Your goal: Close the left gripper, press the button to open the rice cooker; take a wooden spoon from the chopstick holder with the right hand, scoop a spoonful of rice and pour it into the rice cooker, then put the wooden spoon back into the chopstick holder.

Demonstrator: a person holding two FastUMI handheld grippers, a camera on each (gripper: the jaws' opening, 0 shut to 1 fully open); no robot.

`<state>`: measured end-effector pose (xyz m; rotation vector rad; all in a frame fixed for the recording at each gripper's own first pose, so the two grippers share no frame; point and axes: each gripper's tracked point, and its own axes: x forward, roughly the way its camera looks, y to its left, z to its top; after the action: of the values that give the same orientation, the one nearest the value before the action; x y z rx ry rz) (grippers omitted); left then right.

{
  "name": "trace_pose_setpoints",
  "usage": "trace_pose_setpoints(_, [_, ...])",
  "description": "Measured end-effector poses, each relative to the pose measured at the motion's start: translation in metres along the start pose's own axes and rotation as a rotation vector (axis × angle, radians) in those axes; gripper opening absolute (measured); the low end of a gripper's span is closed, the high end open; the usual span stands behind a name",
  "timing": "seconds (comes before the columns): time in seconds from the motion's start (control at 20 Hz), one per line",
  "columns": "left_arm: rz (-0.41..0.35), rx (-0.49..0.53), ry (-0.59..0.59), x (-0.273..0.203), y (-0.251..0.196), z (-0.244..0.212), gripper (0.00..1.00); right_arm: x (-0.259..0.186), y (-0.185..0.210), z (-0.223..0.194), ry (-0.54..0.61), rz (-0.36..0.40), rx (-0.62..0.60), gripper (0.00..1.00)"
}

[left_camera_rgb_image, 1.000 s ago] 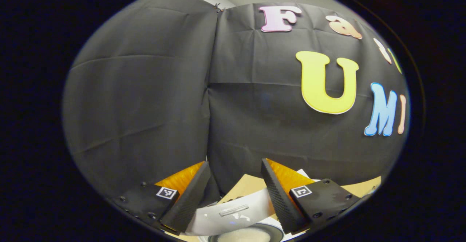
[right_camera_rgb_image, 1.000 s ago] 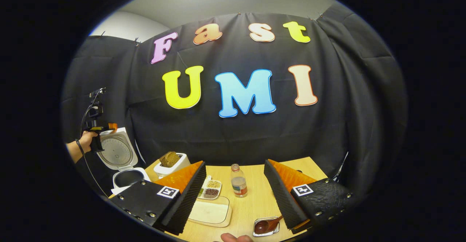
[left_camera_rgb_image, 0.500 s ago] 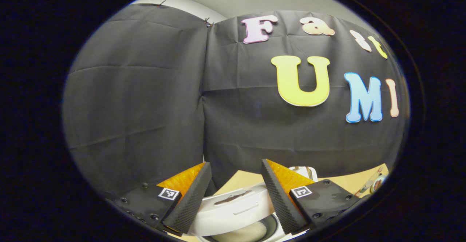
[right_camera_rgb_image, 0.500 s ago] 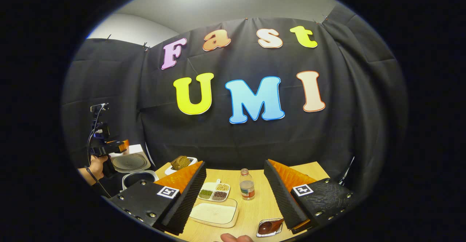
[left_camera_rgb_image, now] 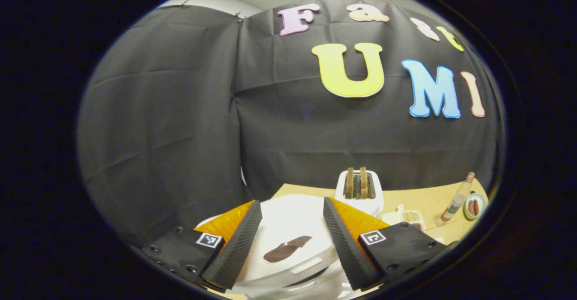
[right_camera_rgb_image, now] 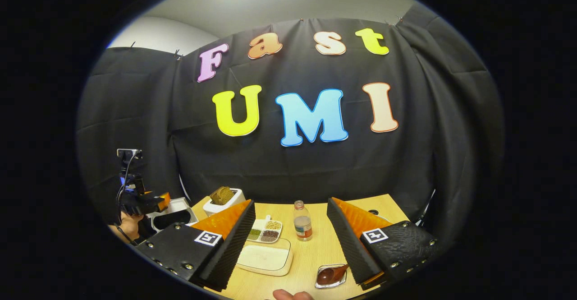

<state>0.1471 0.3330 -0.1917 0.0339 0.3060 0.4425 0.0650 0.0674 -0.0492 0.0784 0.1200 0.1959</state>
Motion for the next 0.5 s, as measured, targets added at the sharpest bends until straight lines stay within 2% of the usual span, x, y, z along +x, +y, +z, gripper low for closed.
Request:
trace_pose_setpoints(0.3, [-0.023, -0.022, 0.063, -0.004, -0.007, -0.034, 0.98, -0.002, 0.004, -0.002, 0.011, -0.009, 0.002, 0.98])
trace_pose_setpoints(0.4, [-0.033, -0.016, 0.083, -0.002, -0.010, -0.040, 0.92, -0.001, 0.009, -0.003, 0.018, -0.003, 0.012, 0.98])
trace_pose_setpoints(0.45, [-0.037, -0.016, 0.088, 0.001, -0.011, -0.043, 0.92, -0.001, 0.012, -0.003, 0.019, 0.000, 0.011, 0.98])
trace_pose_setpoints(0.5, [-0.043, -0.027, 0.096, 0.003, -0.013, -0.046, 0.96, -0.001, 0.014, -0.003, 0.020, 0.002, 0.007, 0.98])
